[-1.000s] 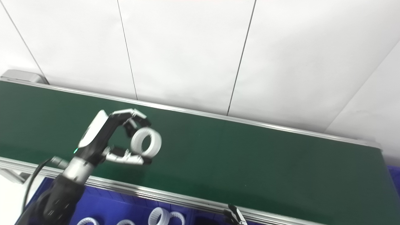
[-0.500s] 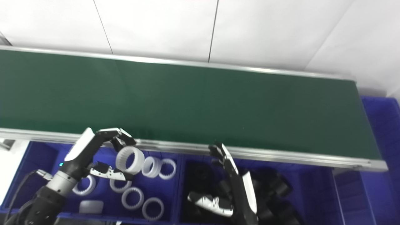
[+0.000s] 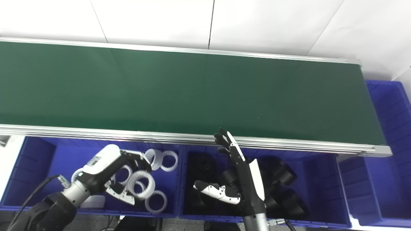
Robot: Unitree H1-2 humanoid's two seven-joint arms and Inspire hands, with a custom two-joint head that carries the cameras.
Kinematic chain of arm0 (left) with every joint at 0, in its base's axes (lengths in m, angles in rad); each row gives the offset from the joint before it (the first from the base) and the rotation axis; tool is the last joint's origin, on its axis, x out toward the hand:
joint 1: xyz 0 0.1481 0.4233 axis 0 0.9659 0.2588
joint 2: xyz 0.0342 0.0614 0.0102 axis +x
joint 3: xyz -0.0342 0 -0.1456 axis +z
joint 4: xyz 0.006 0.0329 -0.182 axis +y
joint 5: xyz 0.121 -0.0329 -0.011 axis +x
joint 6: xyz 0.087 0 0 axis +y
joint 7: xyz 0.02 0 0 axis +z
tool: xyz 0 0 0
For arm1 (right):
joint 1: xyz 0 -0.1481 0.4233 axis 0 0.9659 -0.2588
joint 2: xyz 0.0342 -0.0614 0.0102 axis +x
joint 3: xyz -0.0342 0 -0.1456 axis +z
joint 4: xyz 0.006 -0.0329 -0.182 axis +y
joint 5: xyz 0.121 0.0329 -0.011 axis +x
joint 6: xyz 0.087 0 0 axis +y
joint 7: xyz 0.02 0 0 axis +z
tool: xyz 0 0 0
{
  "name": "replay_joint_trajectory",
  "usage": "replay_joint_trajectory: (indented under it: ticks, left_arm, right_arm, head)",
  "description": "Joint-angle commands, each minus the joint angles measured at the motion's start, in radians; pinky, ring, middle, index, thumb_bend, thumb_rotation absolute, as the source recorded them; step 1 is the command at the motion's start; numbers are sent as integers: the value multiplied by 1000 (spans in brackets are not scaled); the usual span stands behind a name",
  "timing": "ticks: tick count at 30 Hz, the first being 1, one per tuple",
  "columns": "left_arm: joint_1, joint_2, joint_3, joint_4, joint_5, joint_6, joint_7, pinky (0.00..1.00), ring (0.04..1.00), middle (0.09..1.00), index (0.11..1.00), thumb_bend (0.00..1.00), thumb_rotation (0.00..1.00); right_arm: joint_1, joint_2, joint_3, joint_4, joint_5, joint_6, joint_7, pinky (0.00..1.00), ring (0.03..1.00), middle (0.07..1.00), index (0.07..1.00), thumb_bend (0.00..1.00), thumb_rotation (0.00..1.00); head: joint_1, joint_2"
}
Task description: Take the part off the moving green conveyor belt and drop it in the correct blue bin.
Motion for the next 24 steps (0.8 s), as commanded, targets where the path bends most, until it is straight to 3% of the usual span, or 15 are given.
replay_joint_trajectory:
  ticks: [1,2,4,5,6,7,8,9,10,11,12,15,20,24]
  left_arm:
    - [-17,18,-1,-49,12,46,-48,829,863,888,877,740,368]
    - [-15,19,0,-56,18,58,-55,876,910,940,936,845,455]
    - [-12,19,3,-63,17,69,-58,902,935,964,954,881,480]
    - [-9,10,15,-63,-70,85,-77,909,941,970,958,889,484]
    - [-7,4,24,-62,-136,97,-92,916,968,985,893,783,276]
    - [-5,-2,32,-63,-205,111,-109,919,982,993,860,728,166]
    - [-1,-9,42,-64,-268,124,-120,950,991,997,866,687,85]
    - [1,-13,49,-64,-328,131,-132,984,997,999,957,651,54]
    - [3,-20,59,-64,-404,145,-149,992,999,1000,978,672,83]
    - [3,-24,67,-68,-464,160,-166,998,1000,1000,993,758,163]
    - [1,-24,71,-68,-511,163,-178,998,1000,1000,995,770,175]
    - [-2,-20,75,-57,-611,144,-211,981,1000,1000,1000,941,361]
    - [5,-48,65,-47,-735,109,-240,896,1000,1000,1000,1000,388]
    - [20,-95,58,-41,-770,82,-227,880,1000,1000,1000,1000,414]
  right_arm:
    - [13,14,-5,-41,-2,0,11,755,835,866,922,846,448]
    - [15,16,-7,-44,-3,5,14,756,839,868,923,848,447]
    - [18,20,-11,-45,-3,9,20,756,840,868,924,848,447]
    - [21,22,-14,-48,-3,16,24,756,841,868,924,848,447]
    - [22,24,-16,-50,-3,20,28,759,844,871,926,850,449]
    - [24,26,-19,-52,-4,25,31,761,845,872,927,852,450]
    - [25,26,-21,-54,-4,31,35,761,846,874,928,851,451]
    - [26,27,-22,-54,-4,32,37,765,850,879,931,852,456]
    - [28,28,-24,-55,-5,34,38,764,850,880,930,852,456]
    - [29,28,-25,-56,-4,37,41,767,852,882,930,854,457]
    - [30,29,-26,-56,-1,38,44,767,853,883,930,855,458]
    - [31,30,-30,-55,-2,37,48,766,854,883,930,853,452]
    - [31,27,-32,-52,0,44,57,773,858,886,933,856,457]
    - [33,25,-33,-57,-14,89,75,788,872,898,935,864,461]
  head:
    - [-1,-2]
    - [-2,-3]
    - [-3,-3]
    - [-4,-2]
    - [-4,-2]
    - [-6,-3]
    - [-6,-3]
    - [-7,-5]
    - [-8,-5]
    - [-10,-6]
    - [-10,-7]
    - [-12,-11]
    - [-16,-14]
    - [-15,-18]
